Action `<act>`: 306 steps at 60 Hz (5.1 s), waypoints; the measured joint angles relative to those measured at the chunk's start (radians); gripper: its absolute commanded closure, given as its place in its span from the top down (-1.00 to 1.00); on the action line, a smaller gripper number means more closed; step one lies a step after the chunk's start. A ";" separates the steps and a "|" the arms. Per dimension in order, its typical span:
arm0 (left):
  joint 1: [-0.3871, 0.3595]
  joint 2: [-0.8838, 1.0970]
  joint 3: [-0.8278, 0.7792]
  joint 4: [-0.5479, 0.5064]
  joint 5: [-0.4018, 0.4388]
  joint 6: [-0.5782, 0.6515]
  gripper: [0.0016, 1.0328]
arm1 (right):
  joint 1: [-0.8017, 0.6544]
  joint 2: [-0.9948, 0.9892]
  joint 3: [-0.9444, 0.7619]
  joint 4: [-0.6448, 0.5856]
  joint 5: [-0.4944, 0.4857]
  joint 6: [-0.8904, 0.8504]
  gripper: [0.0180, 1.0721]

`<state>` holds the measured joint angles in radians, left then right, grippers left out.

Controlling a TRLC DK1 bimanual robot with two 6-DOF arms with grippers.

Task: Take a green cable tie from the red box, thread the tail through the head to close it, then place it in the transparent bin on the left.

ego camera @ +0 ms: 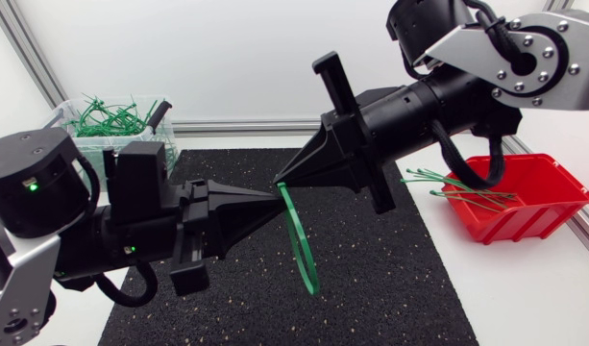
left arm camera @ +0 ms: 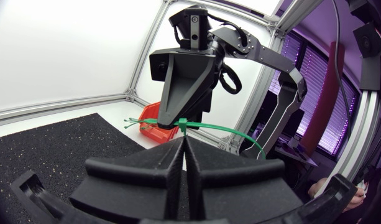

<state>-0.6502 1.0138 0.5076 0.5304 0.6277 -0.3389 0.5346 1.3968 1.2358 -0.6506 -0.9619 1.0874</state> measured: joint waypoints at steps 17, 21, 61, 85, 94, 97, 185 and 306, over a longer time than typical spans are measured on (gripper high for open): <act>-0.061 -0.079 0.008 -0.115 -0.071 0.000 -0.93 | -0.001 0.028 -0.002 0.001 -0.008 -0.009 -0.88; -0.068 -0.084 0.008 -0.121 -0.071 0.000 -0.93 | -0.001 0.035 -0.002 0.003 -0.003 -0.013 -0.88; 0.431 -0.013 0.209 -0.542 -0.062 0.233 -0.93 | -0.054 0.113 0.072 -0.352 0.682 -0.494 0.90; 0.866 0.244 0.554 -0.543 -0.145 0.370 -0.93 | -0.163 0.068 0.042 -0.187 1.149 -0.697 0.91; 0.961 0.383 0.715 -0.490 -0.202 0.371 -0.93 | -0.169 -0.022 -0.066 -0.013 1.280 -0.795 0.91; 0.985 0.424 0.752 -0.441 -0.233 0.371 -0.93 | -0.163 -0.047 -0.107 0.031 1.318 -0.822 0.91; 0.928 0.119 0.315 -0.337 -0.425 0.515 0.94 | -0.449 -0.646 -0.606 0.386 1.260 -1.011 0.91; 0.655 -1.007 -0.466 -0.519 -0.619 0.357 0.92 | -0.542 -1.391 -1.213 0.636 0.965 -1.073 0.91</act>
<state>0.0048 0.0071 0.0414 0.0113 0.0090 0.0185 -0.0074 0.0055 0.0223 -0.0143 0.0032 0.0139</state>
